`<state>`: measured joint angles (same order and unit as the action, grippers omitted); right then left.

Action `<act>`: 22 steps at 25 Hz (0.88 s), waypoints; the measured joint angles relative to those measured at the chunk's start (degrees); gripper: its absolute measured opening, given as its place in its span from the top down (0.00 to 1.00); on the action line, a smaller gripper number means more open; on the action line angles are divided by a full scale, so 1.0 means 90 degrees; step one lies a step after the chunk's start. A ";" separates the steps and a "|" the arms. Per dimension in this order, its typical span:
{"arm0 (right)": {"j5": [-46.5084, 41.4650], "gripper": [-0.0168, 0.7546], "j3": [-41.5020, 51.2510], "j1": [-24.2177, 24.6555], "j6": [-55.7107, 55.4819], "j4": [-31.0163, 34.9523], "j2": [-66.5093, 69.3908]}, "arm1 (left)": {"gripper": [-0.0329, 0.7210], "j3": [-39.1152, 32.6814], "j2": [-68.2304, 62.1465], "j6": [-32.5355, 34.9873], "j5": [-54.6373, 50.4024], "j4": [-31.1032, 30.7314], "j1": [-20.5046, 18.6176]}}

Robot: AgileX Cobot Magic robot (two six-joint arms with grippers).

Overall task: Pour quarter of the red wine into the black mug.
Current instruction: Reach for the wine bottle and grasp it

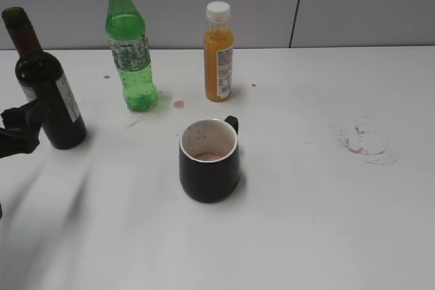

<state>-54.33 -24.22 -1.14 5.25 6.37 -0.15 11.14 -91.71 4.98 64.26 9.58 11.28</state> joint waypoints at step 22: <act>0.0000 0.22 0.0000 0.0000 0.0000 0.0000 0.0000 | 0.04 0.1395 -0.2089 -0.0503 0.0538 0.0188 0.0000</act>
<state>-54.33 -24.22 -1.14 5.25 6.37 -0.15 23.69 -110.51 0.45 69.11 11.27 11.28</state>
